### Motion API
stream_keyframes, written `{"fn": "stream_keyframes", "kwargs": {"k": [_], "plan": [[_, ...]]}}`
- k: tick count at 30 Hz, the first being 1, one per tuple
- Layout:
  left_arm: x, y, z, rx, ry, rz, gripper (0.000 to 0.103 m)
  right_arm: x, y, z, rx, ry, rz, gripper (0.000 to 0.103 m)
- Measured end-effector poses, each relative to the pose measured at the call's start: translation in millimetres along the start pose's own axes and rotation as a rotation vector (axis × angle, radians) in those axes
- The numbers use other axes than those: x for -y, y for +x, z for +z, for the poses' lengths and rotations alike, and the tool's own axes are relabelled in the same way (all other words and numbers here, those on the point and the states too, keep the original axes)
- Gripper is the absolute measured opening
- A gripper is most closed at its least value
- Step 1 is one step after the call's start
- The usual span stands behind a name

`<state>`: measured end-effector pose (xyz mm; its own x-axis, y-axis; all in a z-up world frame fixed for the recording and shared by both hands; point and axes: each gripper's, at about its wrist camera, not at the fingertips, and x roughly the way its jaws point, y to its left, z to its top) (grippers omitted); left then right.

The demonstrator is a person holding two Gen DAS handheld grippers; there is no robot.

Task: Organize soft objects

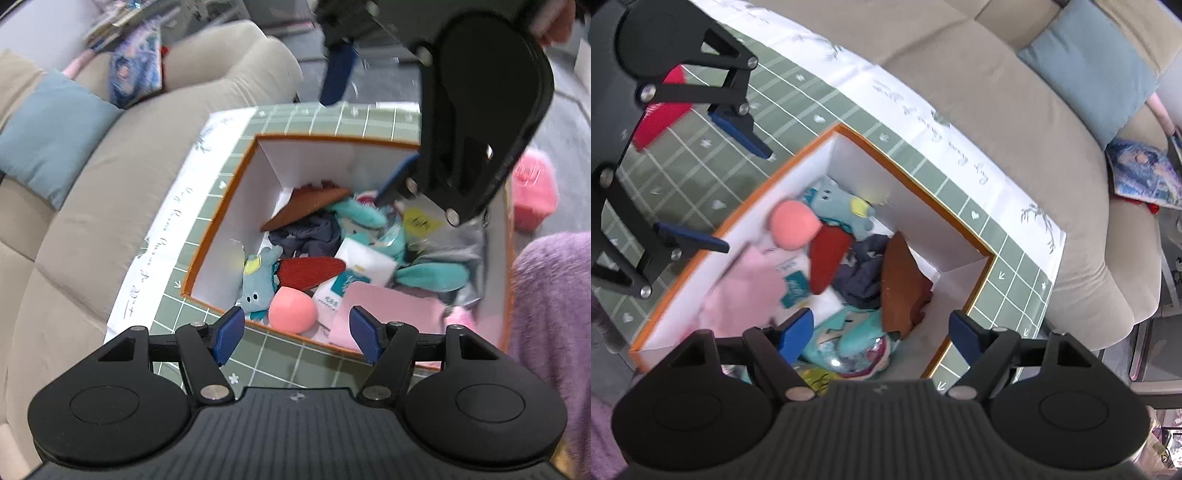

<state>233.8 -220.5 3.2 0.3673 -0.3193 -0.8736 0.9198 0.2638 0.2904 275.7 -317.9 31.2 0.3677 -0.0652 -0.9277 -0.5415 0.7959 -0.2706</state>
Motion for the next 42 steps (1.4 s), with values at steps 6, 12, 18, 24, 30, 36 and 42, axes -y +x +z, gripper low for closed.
{"fn": "stream_keyframes", "kwargs": {"k": [6,12,18,24,30,36,42], "plan": [[11,-55,-28,0.12,-0.081,0.054,0.077,-30,-44,-18,0.084,0.009,-0.014,0.083],[22,-103,-66,0.254,-0.236,0.096,0.077,-70,-79,-40,0.224,0.128,0.008,0.088],[38,-143,-112,0.401,-0.435,0.245,0.077,-123,-98,-62,0.444,0.28,0.04,0.095],[60,-166,-163,0.445,-0.645,0.397,0.076,-162,-96,-82,0.603,0.524,0.028,0.096],[78,-168,-205,0.466,-0.846,0.499,0.076,-196,-91,-91,0.668,0.711,-0.011,0.1],[95,-155,-237,0.431,-0.949,0.624,0.087,-240,-77,-100,0.666,0.724,-0.15,0.1],[104,-130,-254,0.303,-0.955,0.613,0.089,-267,-49,-103,0.589,0.699,-0.124,0.1]]}}
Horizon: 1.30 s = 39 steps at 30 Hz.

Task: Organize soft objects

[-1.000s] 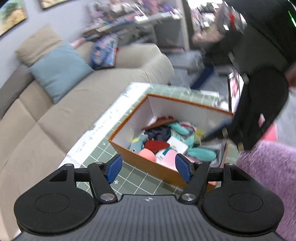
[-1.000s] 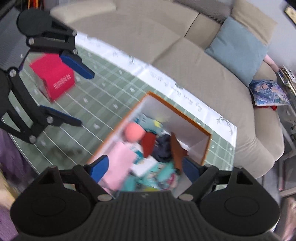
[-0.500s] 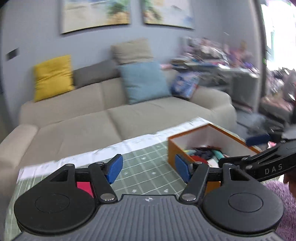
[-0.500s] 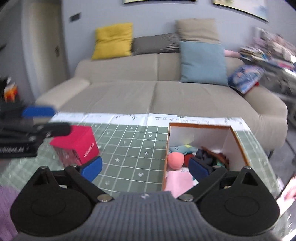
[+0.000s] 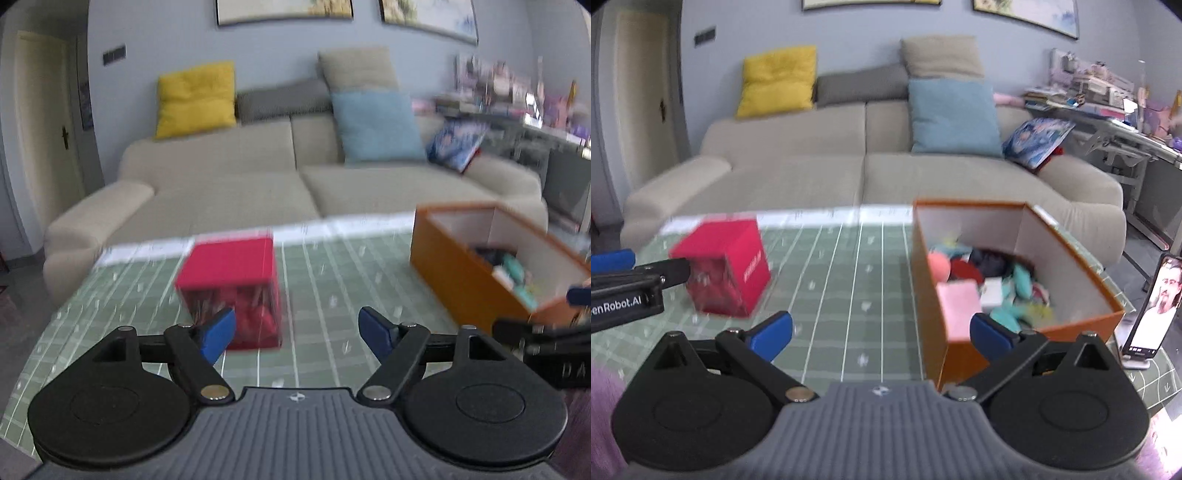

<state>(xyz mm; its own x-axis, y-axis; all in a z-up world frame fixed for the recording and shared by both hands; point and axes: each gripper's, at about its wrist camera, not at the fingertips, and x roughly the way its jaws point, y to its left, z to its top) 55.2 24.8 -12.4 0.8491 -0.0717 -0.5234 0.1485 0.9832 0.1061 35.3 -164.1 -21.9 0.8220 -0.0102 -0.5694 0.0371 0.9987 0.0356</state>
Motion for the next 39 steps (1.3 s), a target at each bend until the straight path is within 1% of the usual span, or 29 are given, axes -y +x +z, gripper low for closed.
{"fn": "stream_keyframes", "kwargs": {"k": [4,6,9,10,11,12,16,23,39], "plan": [[-6,5,-13,-0.056,-0.006,0.02,0.089,-3,14,-8,-0.044,-0.026,-0.019,0.1],[-9,7,-17,-0.077,-0.011,0.013,0.089,-3,21,-12,-0.083,-0.02,-0.039,0.1],[-6,7,-18,-0.085,-0.001,0.011,0.09,-3,26,-16,-0.116,-0.018,-0.066,0.1],[-5,6,-18,-0.088,0.004,0.005,0.092,-3,26,-16,-0.119,-0.019,-0.066,0.1],[-4,6,-19,-0.094,0.011,0.001,0.096,-3,25,-16,-0.119,-0.022,-0.066,0.1],[-2,7,-20,-0.099,0.018,0.001,0.097,-4,24,-16,-0.119,-0.026,-0.065,0.1],[2,8,-22,-0.105,0.033,-0.006,0.097,-8,24,-17,-0.12,-0.042,-0.066,0.1],[2,9,-22,-0.118,0.026,0.0,0.097,-8,25,-16,-0.122,-0.042,-0.07,0.1],[3,8,-20,-0.107,0.033,-0.001,0.097,-6,23,-15,-0.111,-0.041,-0.065,0.1]]}}
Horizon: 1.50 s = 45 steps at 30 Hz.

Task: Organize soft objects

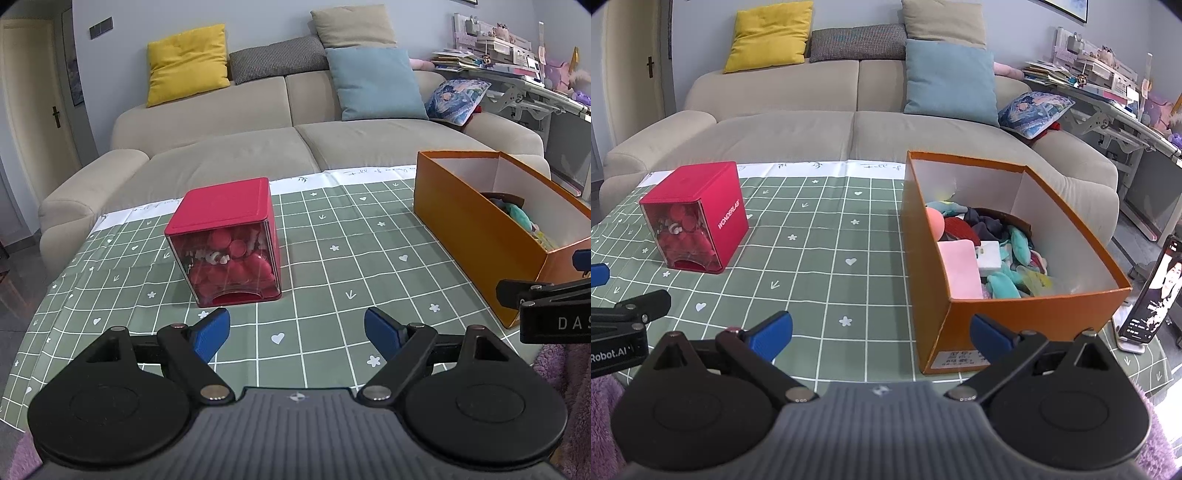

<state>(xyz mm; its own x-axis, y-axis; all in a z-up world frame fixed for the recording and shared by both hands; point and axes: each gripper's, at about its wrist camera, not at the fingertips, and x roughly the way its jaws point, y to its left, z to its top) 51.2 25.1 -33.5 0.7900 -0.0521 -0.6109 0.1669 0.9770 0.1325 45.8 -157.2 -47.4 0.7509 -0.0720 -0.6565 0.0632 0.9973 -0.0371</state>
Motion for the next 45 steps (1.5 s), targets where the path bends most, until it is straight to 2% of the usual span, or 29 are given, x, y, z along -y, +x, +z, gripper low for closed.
{"fn": "stream_keyframes", "kwargs": {"k": [45], "plan": [[-5.1,-1.1,0.7,0.006,-0.015,0.004,0.097,1.8,-0.9,0.6,0.004,0.004,0.001,0.1]]}}
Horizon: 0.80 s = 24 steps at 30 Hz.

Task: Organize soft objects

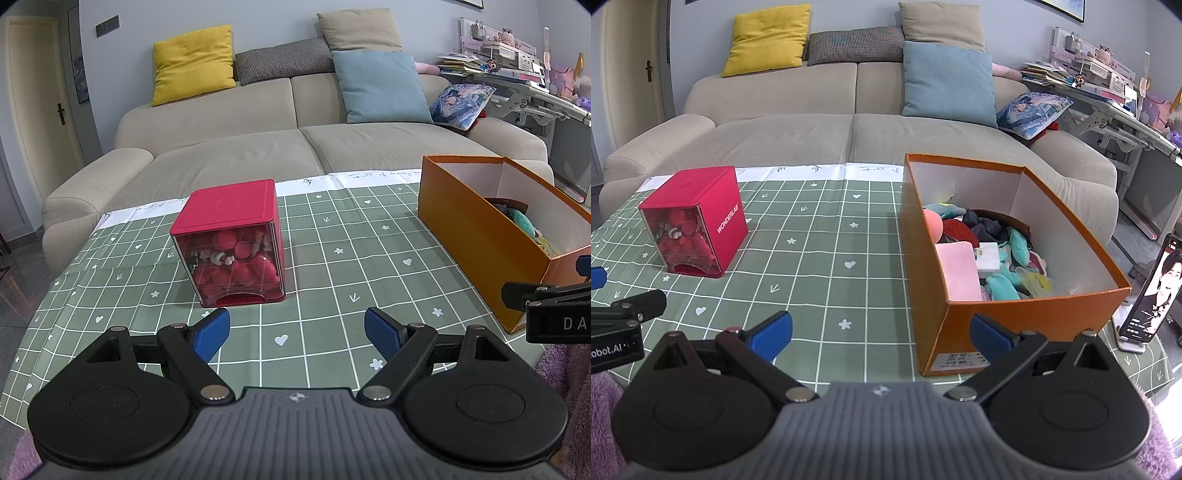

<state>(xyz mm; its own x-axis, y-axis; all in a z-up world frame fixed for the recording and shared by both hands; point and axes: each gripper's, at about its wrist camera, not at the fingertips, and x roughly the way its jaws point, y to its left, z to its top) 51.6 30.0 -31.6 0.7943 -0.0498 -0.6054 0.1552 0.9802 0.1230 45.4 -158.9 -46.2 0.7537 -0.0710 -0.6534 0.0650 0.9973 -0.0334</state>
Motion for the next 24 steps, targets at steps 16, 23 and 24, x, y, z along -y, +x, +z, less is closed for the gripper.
{"fn": "stream_keyframes", "kwargs": {"k": [16,23,24], "plan": [[0.2,-0.3,0.0,0.0,-0.002,0.0,0.097,-0.3,0.2,-0.4,0.0,0.0,0.0,0.1],[0.6,-1.8,0.1,0.01,-0.003,0.001,0.096,-0.8,0.4,-0.4,0.0,0.002,-0.001,0.1],[1.0,-1.8,0.1,0.01,-0.002,0.001,0.096,-0.7,0.4,-0.4,-0.001,0.002,-0.001,0.1]]}}
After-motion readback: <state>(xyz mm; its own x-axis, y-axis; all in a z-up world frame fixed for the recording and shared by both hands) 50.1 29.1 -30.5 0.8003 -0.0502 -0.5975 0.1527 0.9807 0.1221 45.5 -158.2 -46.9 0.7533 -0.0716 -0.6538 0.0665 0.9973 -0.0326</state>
